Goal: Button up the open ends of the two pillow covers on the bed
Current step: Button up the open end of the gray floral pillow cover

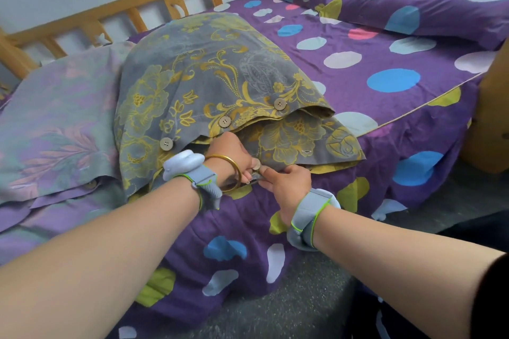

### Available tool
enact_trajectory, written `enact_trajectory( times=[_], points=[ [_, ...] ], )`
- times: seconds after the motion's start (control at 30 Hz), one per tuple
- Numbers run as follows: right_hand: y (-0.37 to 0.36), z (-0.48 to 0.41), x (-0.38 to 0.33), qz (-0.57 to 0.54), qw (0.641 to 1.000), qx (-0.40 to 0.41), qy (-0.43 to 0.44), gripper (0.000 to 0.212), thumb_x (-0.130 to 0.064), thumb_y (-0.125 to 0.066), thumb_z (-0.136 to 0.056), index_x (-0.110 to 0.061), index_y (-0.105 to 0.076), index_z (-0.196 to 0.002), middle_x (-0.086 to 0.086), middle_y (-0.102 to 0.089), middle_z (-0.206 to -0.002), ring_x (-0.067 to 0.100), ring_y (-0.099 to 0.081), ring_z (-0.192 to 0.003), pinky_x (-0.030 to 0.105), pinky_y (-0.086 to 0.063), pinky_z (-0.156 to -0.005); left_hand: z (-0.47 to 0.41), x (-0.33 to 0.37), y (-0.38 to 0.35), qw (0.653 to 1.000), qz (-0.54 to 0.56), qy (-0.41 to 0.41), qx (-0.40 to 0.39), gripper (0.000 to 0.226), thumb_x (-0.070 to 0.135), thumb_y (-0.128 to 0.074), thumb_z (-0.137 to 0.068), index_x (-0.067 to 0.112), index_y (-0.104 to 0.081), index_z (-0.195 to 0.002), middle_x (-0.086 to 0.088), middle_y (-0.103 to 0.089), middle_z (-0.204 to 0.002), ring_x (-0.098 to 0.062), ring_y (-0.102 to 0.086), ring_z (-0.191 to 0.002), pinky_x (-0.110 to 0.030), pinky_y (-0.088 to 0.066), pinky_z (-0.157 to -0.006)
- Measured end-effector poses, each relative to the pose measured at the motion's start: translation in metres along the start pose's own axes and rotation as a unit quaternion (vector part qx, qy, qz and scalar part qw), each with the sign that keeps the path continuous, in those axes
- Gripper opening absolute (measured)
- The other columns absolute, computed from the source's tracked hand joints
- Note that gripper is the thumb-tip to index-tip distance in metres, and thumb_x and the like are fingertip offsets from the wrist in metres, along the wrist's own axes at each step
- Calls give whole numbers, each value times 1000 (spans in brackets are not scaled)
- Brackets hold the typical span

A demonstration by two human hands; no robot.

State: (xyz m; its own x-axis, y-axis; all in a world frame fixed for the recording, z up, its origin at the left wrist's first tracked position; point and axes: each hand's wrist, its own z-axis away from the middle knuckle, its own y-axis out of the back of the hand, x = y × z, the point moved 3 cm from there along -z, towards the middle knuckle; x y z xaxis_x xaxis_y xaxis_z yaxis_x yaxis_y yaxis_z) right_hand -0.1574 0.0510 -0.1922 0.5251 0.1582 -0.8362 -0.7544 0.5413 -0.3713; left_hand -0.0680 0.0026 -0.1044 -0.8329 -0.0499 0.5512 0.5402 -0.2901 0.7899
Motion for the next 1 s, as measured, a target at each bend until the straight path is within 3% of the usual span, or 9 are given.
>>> enact_trajectory(
  times=[0.1,0.23,0.3,0.37,0.43,0.6,0.7,0.77,1.0],
  points=[
    [2,3,-3,-102,993,-7,-66,7,-4,-62,-88,2,-59,-91,19,-65,-84,26,-66,-70,28,-60,-66,-3,9,0,984,-165,-55,30,23,23,-69,-78,0,-68,-81,-19,-73,-79,-33,-70,-68,-40,-60,-73],
    [18,-3,-12,-174,981,47,-70,17,-10,-52,-93,2,-56,-81,23,-64,-82,32,-66,-71,33,-61,-65,9,31,-16,917,-305,-226,121,32,38,-62,-82,16,-55,-103,-8,-65,-104,-34,-61,-100,-39,-50,-78],
    [27,-7,-13,-184,979,63,-61,18,-10,-48,-94,6,-56,-90,26,-64,-86,30,-67,-66,40,-59,-70,11,39,-30,896,-290,-316,114,32,34,-61,-81,17,-52,-107,-4,-58,-107,-29,-56,-103,-39,-47,-80],
    [35,-12,-12,-186,978,80,-46,12,-6,-45,-95,4,-52,-93,29,-63,-90,28,-66,-62,39,-59,-63,7,45,-44,872,-299,-369,121,34,31,-63,-80,16,-52,-108,-5,-53,-110,-27,-50,-106,-39,-44,-85],
    [40,-17,-12,-178,980,83,-36,17,-3,-45,-97,-1,-49,-80,30,-60,-93,28,-64,-62,37,-56,-55,3,50,-56,846,-331,-394,140,33,28,-64,-77,13,-55,-105,-8,-54,-108,-29,-50,-105,-40,-44,-86],
    [50,-24,-12,-100,990,98,-15,30,-5,-52,-94,-10,-50,-64,23,-59,-86,28,-58,-75,49,-55,-72,-6,58,-76,791,-413,-418,171,28,25,-66,-67,12,-62,-91,-11,-61,-96,-33,-57,-93,-38,-46,-78],
    [51,-23,-14,-40,992,116,8,39,-10,-61,-87,-17,-47,-51,18,-55,-71,25,-51,-70,53,-53,-73,-7,62,-79,794,-434,-404,135,27,22,-55,-76,12,-60,-100,-12,-59,-105,-32,-55,-101,-39,-42,-82],
    [51,-23,-16,-62,991,115,12,46,-5,-62,-87,-17,-44,-47,13,-52,-63,22,-50,-62,44,-55,-66,-7,66,-79,811,-441,-373,94,29,17,-54,-81,11,-56,-109,-11,-54,-113,-32,-55,-105,-40,-43,-83],
    [56,-23,-23,-73,990,117,7,22,0,-61,-88,-2,-57,-67,18,-63,-77,26,-61,-66,33,-59,-62,-14,63,-65,904,-318,-280,65,27,13,-51,-85,12,-67,-107,-14,-59,-112,-39,-58,-108,-46,-50,-89]
  ],
)
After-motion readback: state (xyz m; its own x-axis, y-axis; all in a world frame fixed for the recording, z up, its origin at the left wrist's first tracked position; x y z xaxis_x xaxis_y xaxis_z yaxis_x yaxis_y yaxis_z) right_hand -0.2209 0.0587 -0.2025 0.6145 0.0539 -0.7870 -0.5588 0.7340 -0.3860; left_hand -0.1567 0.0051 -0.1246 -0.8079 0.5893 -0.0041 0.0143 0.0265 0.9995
